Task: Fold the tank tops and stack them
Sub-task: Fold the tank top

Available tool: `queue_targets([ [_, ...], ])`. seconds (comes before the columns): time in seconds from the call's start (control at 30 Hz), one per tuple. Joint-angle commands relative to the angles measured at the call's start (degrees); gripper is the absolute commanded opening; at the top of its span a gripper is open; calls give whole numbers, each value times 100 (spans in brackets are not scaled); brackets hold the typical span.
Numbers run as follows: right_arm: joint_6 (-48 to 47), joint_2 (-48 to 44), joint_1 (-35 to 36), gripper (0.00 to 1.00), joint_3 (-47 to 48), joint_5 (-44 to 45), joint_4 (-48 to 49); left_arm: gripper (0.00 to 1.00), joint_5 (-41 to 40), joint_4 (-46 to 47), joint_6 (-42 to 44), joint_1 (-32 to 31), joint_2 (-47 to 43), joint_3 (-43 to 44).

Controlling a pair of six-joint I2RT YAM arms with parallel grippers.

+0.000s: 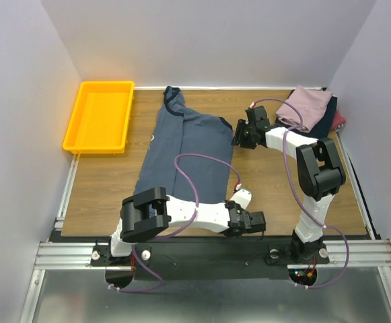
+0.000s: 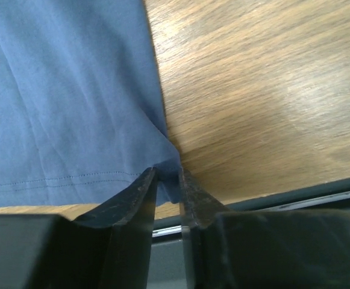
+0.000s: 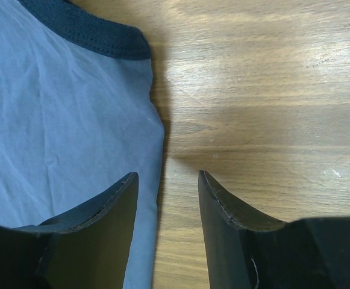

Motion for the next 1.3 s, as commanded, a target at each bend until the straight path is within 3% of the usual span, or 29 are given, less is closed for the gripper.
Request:
queue_targets([
  [0.0, 1, -33, -24, 51, 51, -115, 271, 23, -236, -37, -152, 14, -83, -133],
  [0.13, -26, -33, -24, 56, 33, -220, 324, 0, -236, 7, -222, 14, -249, -230],
  [0.37, -192, -15, -16, 70, -81, -404, 605, 0, -280, 112, -573, 66, -1135, -599],
  [0.7, -228, 134, -16, 70, -64, -563, 1053, 0, 835, 1518, -653, 787, -2938, -2233],
  [1.13, -105, 776, -16, 65, 455, -256, 1185, 0, 1214, 1686, -952, 1103, -3932, -2998],
  [1.23, -17, 846, -16, 54, 551, -124, 1185, 0, 1231, 1581, -926, 1191, -4090, -3043],
  [1.27, 35, 855, -16, 46, 561, -80, 1177, 0, 1240, 1580, -899, 1209, -4134, -3051],
])
